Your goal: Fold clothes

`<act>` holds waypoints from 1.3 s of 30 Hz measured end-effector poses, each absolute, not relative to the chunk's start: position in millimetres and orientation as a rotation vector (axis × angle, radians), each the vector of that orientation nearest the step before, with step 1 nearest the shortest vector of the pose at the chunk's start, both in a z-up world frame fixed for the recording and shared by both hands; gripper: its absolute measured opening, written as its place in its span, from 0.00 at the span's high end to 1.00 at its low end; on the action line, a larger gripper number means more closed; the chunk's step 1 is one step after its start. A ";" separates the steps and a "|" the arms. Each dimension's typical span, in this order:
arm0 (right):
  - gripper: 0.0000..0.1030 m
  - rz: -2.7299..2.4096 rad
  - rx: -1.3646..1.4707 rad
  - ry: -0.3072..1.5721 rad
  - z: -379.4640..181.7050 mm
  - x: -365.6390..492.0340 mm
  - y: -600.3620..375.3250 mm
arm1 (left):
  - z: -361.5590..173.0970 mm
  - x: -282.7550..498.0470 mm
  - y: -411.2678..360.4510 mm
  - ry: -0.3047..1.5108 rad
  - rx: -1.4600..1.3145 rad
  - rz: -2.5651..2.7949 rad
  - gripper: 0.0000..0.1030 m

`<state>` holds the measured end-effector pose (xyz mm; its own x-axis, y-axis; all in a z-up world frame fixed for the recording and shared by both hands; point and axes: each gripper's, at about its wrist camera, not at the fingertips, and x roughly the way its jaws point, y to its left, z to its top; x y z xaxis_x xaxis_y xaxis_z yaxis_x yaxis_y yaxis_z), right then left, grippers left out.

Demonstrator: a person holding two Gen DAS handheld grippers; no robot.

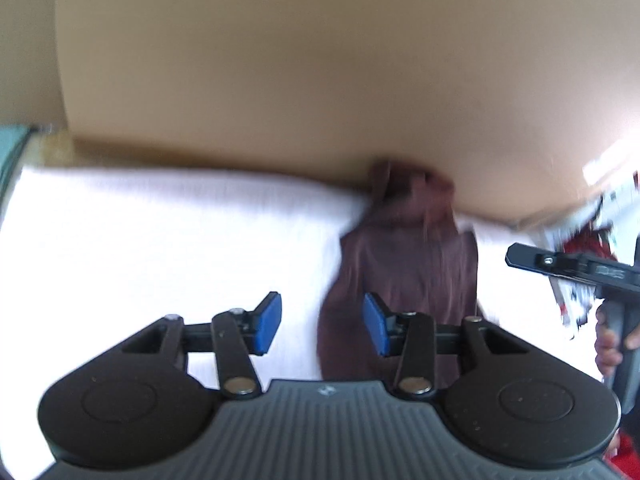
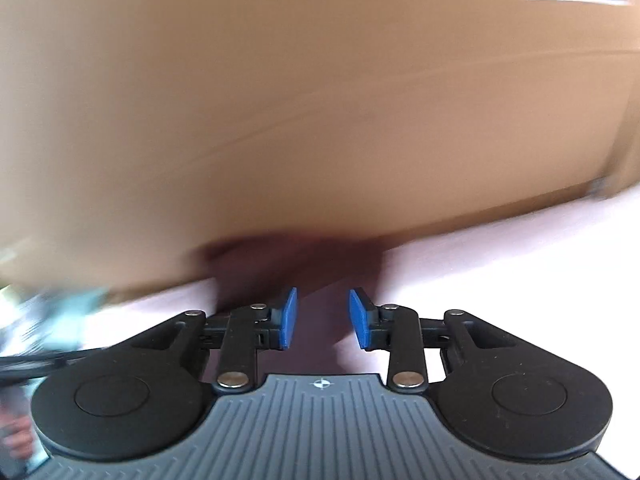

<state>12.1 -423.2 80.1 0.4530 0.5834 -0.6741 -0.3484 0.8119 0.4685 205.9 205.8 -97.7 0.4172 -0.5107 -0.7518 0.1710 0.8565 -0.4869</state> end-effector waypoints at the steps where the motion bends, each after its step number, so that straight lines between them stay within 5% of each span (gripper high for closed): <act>1: 0.66 0.653 0.244 0.956 82.1 1.1 -408.9 | -101.6 201.3 206.0 1.081 -0.377 -0.460 0.62; 8: 0.60 0.820 0.183 1.085 75.3 -21.1 -366.0 | -116.8 192.9 209.5 1.122 -0.519 -0.501 0.62; 12: 0.62 0.803 0.183 1.107 71.2 -20.1 -369.9 | -127.5 192.9 200.4 1.120 -0.586 -0.507 0.71; 13: 0.67 0.796 0.180 1.118 69.1 -19.2 -370.4 | -126.1 193.7 199.4 1.118 -0.591 -0.518 0.85; 14: 0.93 0.797 0.182 1.136 58.8 -27.1 -359.0 | -124.9 194.7 197.6 1.116 -0.593 -0.530 1.00; 28: 0.97 0.530 0.231 1.168 -9.8 -19.4 -370.7 | -162.5 229.6 145.8 1.207 -0.550 -0.548 1.00; 32: 0.83 0.469 0.197 1.074 10.6 -33.3 -377.7 | -169.0 235.3 151.2 1.198 -0.621 -0.539 0.97; 39: 0.84 0.667 0.174 1.107 8.5 -48.7 -353.7 | -156.1 237.8 156.5 1.164 -0.646 -0.526 0.91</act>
<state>-48.7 -353.7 8.5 0.2768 0.5766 -0.7687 -0.4100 0.7944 0.4482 237.8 156.5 -156.1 0.3138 -0.6804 -0.6623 0.0478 0.7079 -0.7046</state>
